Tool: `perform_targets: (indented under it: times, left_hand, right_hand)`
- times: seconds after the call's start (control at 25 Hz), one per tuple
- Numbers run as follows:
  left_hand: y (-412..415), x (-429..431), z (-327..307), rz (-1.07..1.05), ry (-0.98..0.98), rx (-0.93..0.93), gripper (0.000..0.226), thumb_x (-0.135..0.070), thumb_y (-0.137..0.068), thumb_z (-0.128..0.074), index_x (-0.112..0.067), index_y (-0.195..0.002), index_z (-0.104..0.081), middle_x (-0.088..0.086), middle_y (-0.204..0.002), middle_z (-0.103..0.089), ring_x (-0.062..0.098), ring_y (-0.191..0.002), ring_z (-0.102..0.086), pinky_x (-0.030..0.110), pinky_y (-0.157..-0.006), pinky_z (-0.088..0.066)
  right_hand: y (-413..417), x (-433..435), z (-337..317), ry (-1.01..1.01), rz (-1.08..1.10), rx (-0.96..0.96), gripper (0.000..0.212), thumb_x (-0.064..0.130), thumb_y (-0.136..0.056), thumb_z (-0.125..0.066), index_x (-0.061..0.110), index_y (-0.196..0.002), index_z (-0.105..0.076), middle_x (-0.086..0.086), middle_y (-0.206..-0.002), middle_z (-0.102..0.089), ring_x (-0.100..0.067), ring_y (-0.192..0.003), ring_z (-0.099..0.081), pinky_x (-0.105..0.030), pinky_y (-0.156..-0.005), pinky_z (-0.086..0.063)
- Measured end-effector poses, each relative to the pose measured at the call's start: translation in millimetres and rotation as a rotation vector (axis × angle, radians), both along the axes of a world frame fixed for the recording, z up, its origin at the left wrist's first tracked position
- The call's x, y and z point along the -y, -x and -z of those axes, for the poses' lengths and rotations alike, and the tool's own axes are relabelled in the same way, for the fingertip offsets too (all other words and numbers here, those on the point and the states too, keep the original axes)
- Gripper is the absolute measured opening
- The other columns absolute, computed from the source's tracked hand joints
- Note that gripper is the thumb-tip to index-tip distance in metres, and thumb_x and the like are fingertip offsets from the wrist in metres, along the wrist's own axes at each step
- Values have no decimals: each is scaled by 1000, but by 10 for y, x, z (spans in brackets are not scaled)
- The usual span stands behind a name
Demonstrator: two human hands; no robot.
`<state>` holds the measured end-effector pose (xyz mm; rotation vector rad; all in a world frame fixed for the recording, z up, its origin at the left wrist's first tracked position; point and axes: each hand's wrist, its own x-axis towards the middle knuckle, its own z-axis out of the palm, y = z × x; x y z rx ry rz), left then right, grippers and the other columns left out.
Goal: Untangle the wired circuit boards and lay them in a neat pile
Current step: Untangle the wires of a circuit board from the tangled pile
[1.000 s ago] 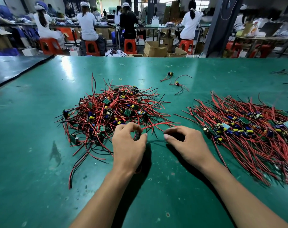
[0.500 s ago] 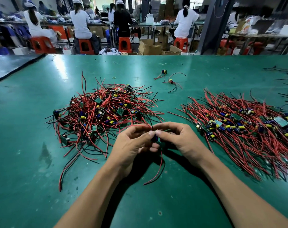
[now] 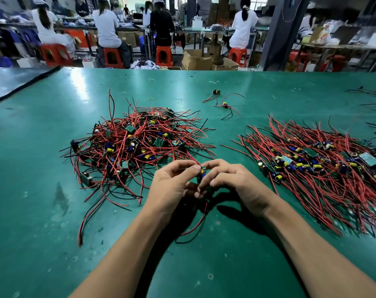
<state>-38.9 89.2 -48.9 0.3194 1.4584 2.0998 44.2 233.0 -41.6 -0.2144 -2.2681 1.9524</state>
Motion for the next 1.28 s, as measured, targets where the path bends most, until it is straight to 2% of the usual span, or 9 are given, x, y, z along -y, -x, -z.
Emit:
perform_targets:
  times: [0.12, 0.24, 0.32, 0.44, 0.56, 0.68, 0.8, 0.92, 1.28]
  left_hand:
    - [-7, 2, 36, -12, 67, -145, 2, -10, -88, -69, -10, -90, -67, 4, -67, -67, 14, -38, -52, 22, -39, -44]
    - [-6, -7, 77, -56, 119, -226, 2, -12, -88, -70, -13, -87, -69, 3, -65, -68, 10, -40, -48, 19, -40, -40]
    - [-22, -12, 99, -61, 140, -270, 4, -13, -86, -72, -12, -88, -70, 5, -70, -72, 12, -50, -57, 20, -45, -44]
    - [-69, -7, 108, 7, 121, -300, 16, -11, -87, -72, -4, -96, -61, 10, -74, -73, 18, -60, -65, 28, -56, -48]
    - [-73, -5, 93, 45, 162, -340, 19, -4, -84, -72, -8, -94, -57, 0, -64, -68, 9, -47, -52, 18, -45, -38]
    - [-53, 0, 59, 112, 163, -337, 16, 1, -84, -69, -7, -96, -62, -2, -68, -68, 10, -54, -53, 17, -48, -42]
    - [-51, 8, 44, 171, 195, -340, 7, 1, -86, -65, -3, -89, -70, 4, -70, -67, 11, -60, -54, 21, -59, -45]
    - [-72, 16, 42, 196, 182, -340, 8, -6, -88, -67, 0, -84, -70, 10, -72, -67, 18, -67, -56, 28, -66, -46]
    - [-65, 41, 40, 171, 168, -316, 11, 1, -89, -63, 1, -84, -73, 9, -71, -72, 11, -59, -62, 19, -58, -48]
  right_hand:
    - [9, -16, 24, 40, 4, 16, 18, 19, -71, -61, 15, -70, -78, 1, -109, -68, -11, -93, -66, -22, -71, -52]
    - [33, -8, 31, 153, 101, -21, 10, 23, -76, -78, 16, -81, -74, -4, -87, -71, -15, -70, -61, -24, -60, -48]
    - [38, -23, 42, 105, 120, -52, 23, 28, -76, -82, 19, -95, -72, 3, -82, -70, -13, -71, -61, -22, -61, -49]
    - [43, 15, 66, 110, 84, -60, 20, 21, -85, -77, 16, -104, -76, -3, -87, -73, -12, -75, -64, -22, -68, -54]
    - [58, 23, 70, 153, 219, -68, 20, 24, -85, -76, 8, -97, -77, -5, -75, -69, -11, -65, -60, -21, -61, -50]
    - [53, 17, 52, 209, 283, -52, 31, 36, -72, -79, 7, -84, -75, -1, -63, -60, -9, -52, -51, -19, -50, -44]
    - [51, 48, 40, 367, 192, -43, 21, 33, -70, -83, 15, -77, -74, -6, -69, -65, -15, -55, -58, -26, -55, -51]
    - [50, 54, 48, 369, 155, -28, 23, 34, -68, -87, 18, -76, -73, -7, -73, -65, -18, -59, -53, -29, -60, -42]
    - [6, 4, 24, 388, 65, 45, 16, 18, -72, -79, 15, -87, -77, -8, -79, -67, -15, -57, -59, -22, -53, -51]
